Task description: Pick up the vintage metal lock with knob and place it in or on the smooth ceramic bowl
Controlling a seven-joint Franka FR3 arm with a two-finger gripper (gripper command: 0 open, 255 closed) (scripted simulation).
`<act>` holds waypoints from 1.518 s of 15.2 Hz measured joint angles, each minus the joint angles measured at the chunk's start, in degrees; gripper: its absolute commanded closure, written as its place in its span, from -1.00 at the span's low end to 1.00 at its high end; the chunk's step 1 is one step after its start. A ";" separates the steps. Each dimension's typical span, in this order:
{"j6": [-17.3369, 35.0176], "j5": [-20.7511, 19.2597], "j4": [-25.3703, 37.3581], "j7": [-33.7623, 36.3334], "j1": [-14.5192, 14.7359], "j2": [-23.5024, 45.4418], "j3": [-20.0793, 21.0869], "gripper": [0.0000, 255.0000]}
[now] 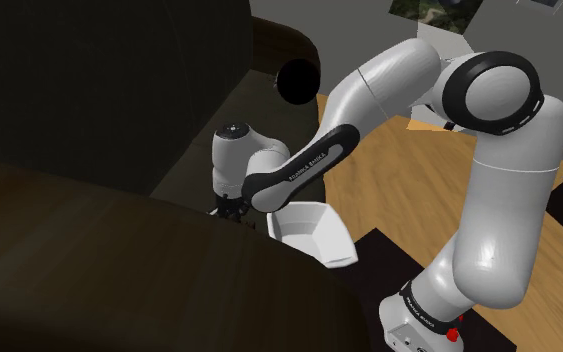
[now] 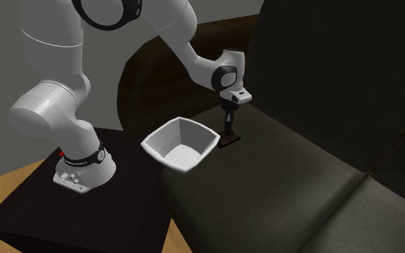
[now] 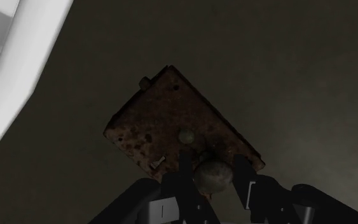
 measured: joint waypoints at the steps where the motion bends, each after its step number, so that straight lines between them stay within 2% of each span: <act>1: 0.00 0.00 0.00 0.00 0.00 -0.01 0.00 1.00; 9: -0.22 0.20 -0.04 -0.14 -0.08 -0.28 0.13 1.00; 23: -7.81 6.57 0.68 -5.13 -2.38 -8.26 3.43 1.00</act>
